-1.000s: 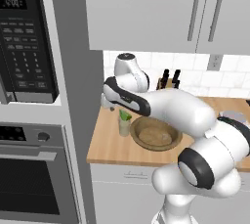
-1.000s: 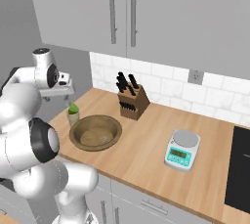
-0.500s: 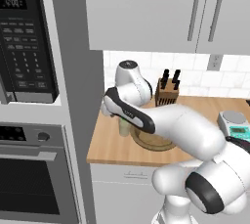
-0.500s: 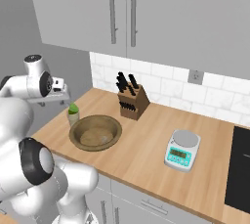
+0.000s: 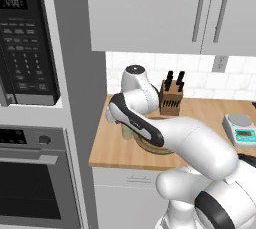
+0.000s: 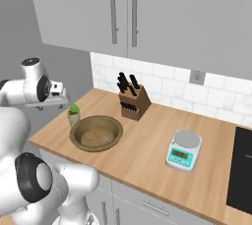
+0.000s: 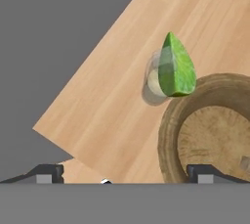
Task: Grab a lemon wedge from the fridge and one ice cube from the ice bowl, and put them in the glass of lemonade.
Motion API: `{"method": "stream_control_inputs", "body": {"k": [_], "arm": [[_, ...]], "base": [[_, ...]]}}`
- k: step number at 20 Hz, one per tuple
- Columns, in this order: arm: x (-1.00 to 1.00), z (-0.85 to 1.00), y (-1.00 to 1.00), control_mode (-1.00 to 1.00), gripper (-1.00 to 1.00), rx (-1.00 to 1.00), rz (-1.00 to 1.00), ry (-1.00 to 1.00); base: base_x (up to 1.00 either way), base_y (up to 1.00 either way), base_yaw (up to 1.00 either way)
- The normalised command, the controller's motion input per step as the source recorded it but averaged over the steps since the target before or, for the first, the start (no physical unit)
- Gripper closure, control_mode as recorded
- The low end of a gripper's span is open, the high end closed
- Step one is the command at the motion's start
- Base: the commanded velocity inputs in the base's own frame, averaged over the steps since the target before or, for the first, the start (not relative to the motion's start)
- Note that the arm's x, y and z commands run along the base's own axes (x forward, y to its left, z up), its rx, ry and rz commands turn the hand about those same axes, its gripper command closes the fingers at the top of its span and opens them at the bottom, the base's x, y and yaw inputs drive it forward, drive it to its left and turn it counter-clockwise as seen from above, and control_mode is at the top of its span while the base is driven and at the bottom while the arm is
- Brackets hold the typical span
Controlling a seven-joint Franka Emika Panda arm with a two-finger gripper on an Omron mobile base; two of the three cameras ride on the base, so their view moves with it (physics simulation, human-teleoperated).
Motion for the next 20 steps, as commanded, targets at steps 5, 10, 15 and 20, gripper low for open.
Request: {"method": "stream_control_inputs", "body": {"k": [5, 10, 15, 20], "arm": [[-0.18, 0.0, -0.01, -1.0, -1.0, 0.01, 0.0, 0.0], [-0.1, 0.01, -0.08, -1.0, -1.0, 0.01, -0.01, 0.0], [-0.1, 0.06, -0.03, -1.0, -1.0, 0.02, -0.01, -0.04], [-0.14, 0.04, -0.01, -1.0, -1.0, 0.02, -0.03, -0.07]], "base": [[0.0, 0.0, 0.0], [0.0, 0.0, 0.0], [0.0, 0.0, 0.0], [0.0, 0.0, 0.0]]}}
